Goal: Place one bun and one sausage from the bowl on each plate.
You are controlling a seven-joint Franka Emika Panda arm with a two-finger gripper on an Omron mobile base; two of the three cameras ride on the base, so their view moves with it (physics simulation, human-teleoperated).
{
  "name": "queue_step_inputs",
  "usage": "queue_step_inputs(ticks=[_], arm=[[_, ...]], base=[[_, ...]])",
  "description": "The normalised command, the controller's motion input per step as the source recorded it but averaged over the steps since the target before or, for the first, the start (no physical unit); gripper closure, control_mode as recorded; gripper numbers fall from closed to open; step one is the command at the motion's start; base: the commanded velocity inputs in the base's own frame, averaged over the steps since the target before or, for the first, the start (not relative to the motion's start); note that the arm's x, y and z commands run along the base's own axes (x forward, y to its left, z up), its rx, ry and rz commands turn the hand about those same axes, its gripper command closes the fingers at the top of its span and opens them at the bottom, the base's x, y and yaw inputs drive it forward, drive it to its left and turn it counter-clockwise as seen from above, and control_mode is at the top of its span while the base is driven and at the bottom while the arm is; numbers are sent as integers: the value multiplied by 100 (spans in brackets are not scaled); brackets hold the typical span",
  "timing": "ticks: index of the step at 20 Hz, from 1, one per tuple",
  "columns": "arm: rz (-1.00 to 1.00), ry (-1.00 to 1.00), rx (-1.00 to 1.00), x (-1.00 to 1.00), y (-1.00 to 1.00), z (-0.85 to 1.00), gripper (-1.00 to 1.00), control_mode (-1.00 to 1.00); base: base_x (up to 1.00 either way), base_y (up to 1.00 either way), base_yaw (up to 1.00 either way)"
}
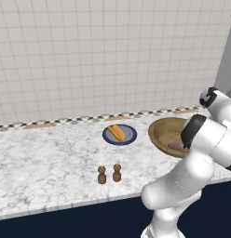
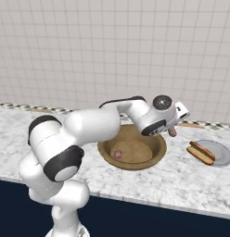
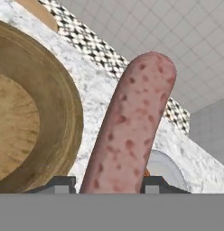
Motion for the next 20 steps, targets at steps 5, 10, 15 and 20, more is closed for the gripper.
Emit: queue_step_inputs(ticks=[5, 10, 15, 20], arm=[[-1, 0, -30, 19, -45, -31, 100, -100], [0, 4, -15, 0, -62, 25, 100, -100], [3, 19, 2, 0, -57, 53, 100, -100], [17, 19, 5, 0, -30, -27, 100, -100]], base=[[0, 0, 0], [0, 0, 0], [0, 0, 0], [0, 0, 0]])
